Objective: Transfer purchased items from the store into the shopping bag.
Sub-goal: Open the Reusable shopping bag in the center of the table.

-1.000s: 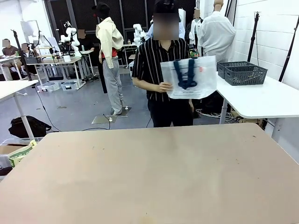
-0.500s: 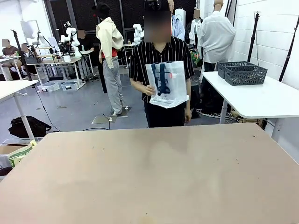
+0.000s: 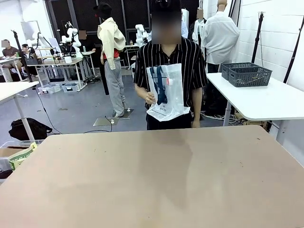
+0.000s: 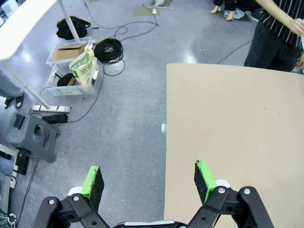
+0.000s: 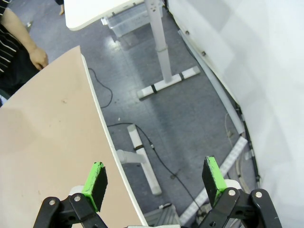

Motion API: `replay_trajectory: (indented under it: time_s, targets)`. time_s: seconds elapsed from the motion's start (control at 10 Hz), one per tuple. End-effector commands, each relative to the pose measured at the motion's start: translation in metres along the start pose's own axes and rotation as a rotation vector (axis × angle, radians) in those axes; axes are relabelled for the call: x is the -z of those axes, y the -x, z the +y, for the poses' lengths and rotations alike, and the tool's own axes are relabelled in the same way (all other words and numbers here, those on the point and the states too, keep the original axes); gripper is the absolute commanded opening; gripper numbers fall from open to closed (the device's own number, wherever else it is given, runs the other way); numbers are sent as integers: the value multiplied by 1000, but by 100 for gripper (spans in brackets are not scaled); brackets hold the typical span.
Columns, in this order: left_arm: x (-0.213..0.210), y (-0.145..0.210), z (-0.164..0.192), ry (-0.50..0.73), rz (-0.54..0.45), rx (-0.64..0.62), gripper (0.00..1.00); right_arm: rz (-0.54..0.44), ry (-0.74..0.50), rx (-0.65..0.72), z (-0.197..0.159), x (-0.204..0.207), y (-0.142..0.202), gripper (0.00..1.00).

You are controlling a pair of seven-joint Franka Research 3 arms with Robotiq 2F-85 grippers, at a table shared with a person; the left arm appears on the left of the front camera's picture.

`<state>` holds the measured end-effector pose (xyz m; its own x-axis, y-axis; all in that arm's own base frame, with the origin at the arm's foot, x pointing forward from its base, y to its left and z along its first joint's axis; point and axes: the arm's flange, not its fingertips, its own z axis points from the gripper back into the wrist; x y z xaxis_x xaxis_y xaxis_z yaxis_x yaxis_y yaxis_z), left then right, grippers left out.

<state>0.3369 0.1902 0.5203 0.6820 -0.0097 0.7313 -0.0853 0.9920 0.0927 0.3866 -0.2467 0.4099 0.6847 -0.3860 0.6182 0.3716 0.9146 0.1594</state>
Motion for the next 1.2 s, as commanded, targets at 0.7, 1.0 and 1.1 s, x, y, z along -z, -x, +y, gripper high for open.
replay_trajectory:
  time_s: [0.7,1.0,1.1]
  targets:
    - [1,1,1,-10,7,-10,100,4,5,-17,1,-3,0,100]
    - [1,1,1,-10,7,-10,100,4,5,-17,1,-3,0,100]
    - [1,1,1,-10,7,-10,100,4,5,-17,1,-3,0,100]
